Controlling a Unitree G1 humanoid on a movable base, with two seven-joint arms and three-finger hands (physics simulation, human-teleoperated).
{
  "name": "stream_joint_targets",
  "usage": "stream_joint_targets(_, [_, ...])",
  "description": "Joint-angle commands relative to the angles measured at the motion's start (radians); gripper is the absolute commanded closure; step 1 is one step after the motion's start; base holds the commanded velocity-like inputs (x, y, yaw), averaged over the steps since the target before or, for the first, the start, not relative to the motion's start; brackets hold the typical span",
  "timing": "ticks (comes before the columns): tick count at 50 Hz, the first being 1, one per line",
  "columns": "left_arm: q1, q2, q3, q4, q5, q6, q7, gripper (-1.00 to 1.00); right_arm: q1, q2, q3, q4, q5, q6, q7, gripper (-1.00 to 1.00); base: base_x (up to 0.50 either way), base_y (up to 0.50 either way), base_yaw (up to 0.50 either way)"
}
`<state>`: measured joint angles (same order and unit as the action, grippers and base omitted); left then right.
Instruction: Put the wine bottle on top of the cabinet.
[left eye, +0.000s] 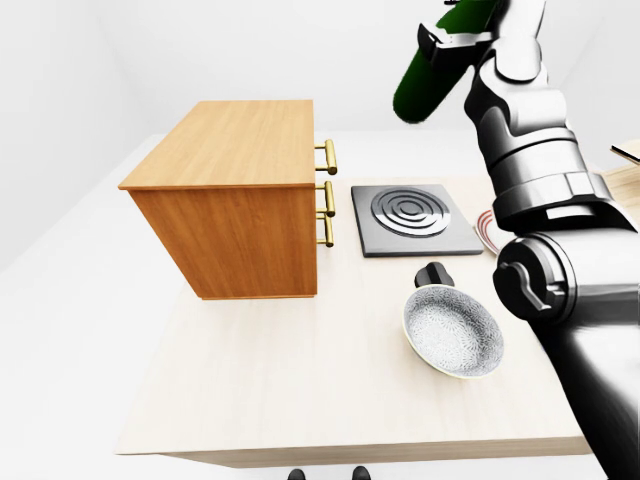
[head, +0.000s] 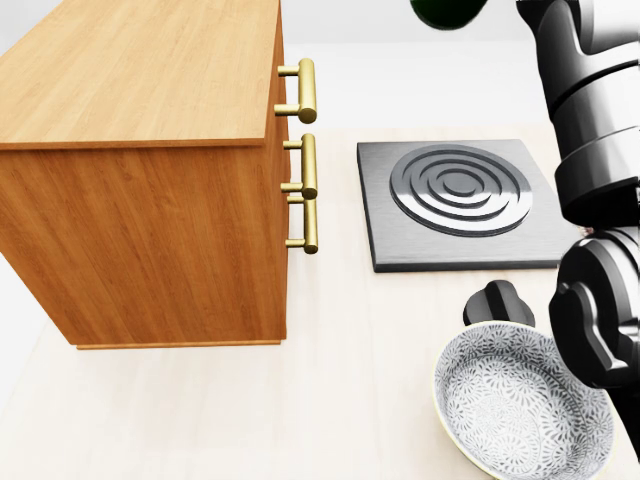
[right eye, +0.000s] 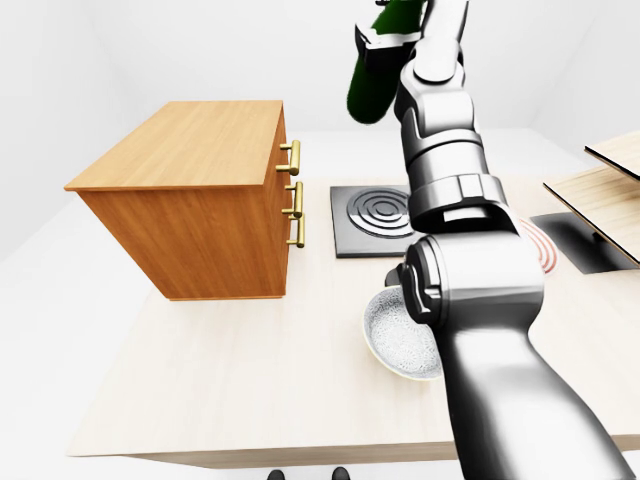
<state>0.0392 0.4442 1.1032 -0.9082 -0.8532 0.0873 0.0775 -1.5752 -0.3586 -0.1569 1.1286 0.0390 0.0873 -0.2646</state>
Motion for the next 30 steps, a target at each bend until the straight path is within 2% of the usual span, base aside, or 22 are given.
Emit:
stream_joint_targets(1, [0.005,-0.002,0.007,0.004,-0.005,0.000,-0.002,-1.00,-0.147,0.039,0.009,0.102,-0.051,0.000,0.029,0.99,0.00,0.00,0.00])
stream_joint_targets(16, [0.000,0.003,0.002,0.007,-0.005,0.000,0.003,-1.00,-0.217,0.089,0.017,0.112,-0.076,0.000,0.151,0.97,0.00,0.00,0.00])
stream_joint_targets(30, [-0.002,-0.002,-0.014,0.005,0.008,0.000,0.003,-1.00,-0.265,0.158,0.019,0.122,-0.070,0.000,0.205,0.96,0.00,0.00,0.00])
